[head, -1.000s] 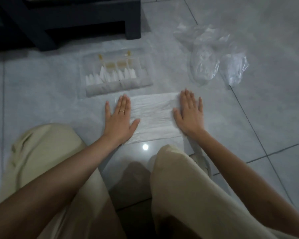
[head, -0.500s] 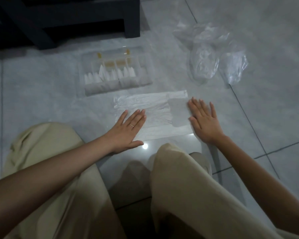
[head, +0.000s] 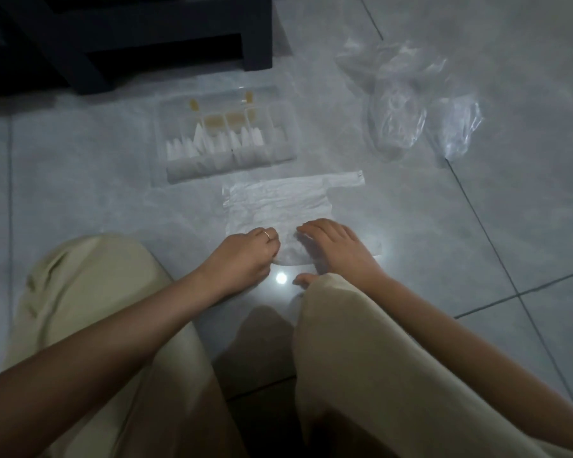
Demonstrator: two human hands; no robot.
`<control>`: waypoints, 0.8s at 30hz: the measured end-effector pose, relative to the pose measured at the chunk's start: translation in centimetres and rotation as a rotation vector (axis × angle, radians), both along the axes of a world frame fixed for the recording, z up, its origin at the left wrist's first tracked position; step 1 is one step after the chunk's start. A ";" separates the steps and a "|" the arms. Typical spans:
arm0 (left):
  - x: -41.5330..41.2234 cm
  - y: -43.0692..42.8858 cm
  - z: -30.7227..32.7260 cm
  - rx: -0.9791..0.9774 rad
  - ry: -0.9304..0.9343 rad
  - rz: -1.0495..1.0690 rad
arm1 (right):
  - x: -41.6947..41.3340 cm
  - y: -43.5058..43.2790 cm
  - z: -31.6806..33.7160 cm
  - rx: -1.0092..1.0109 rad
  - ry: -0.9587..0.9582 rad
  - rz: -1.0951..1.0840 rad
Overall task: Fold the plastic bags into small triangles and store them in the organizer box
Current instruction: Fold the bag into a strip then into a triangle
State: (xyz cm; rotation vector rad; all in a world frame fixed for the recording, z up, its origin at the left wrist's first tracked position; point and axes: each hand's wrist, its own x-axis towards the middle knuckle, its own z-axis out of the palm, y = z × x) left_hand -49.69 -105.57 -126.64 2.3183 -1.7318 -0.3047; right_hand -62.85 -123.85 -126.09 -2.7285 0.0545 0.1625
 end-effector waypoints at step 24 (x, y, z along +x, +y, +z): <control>4.2 0.5 -0.5 -0.131 0.562 0.822 | 6.4 -5.3 2.7 0.500 0.468 -0.276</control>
